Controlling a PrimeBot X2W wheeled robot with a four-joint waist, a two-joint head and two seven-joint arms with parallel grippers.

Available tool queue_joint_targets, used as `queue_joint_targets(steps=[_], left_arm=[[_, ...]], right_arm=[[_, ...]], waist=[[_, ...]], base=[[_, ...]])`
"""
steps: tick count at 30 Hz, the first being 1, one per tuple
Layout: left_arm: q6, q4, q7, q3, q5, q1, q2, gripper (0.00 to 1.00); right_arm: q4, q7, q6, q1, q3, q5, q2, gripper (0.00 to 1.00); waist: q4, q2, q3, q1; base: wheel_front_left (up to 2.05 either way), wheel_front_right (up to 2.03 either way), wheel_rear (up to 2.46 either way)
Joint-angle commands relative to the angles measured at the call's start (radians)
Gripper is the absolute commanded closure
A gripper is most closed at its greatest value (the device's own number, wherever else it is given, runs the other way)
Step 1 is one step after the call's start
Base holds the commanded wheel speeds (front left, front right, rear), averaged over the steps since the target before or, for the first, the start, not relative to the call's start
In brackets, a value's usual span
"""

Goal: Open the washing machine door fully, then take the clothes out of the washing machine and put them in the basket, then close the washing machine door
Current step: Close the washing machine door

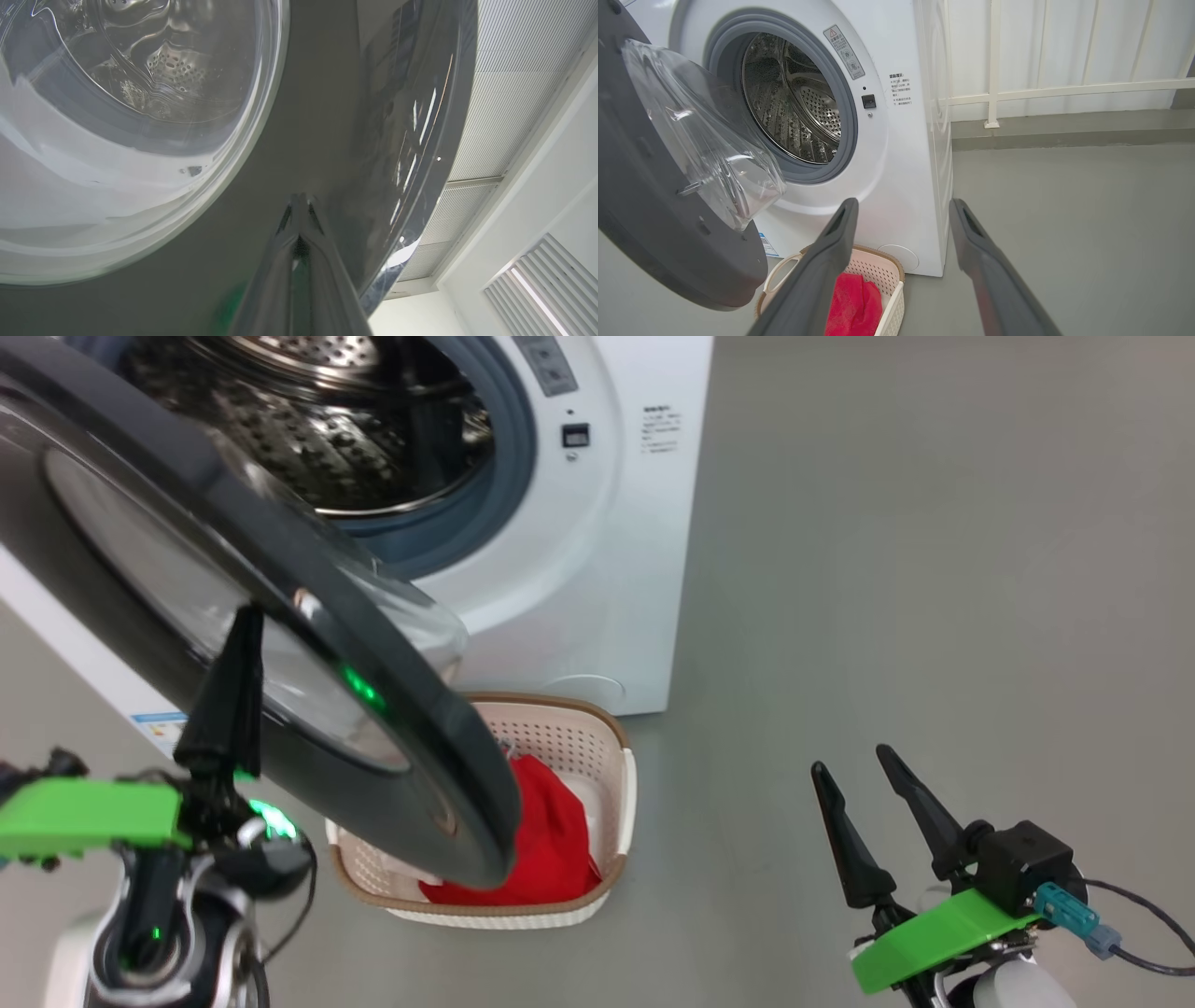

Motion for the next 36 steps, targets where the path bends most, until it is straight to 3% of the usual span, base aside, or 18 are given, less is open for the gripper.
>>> queue_joint_targets(steps=[1,23,36], left_arm=[[-0.015,0.0,-0.006,0.019,-0.003,-0.07,0.012,1.0],[-0.085,0.255,-0.039,0.002,0.043,-0.411,0.025,1.0],[-0.135,0.331,-0.016,-0.003,0.036,-0.426,0.026,1.0]], right_arm=[[-0.027,-0.006,0.003,-0.039,0.026,0.017,0.001,0.0],[-0.036,-0.006,0.003,-0.093,0.024,0.027,0.001,0.0],[-0.021,-0.006,0.003,-0.083,0.025,0.046,0.001,0.0]], waist=[[-0.03,-0.0001,0.027,0.0],[-0.096,-0.0001,0.12,0.0],[-0.114,-0.0001,0.082,0.0]], base=[[0.0,0.0,0.0],[0.0,0.0,0.0],[0.0,0.0,0.0]])
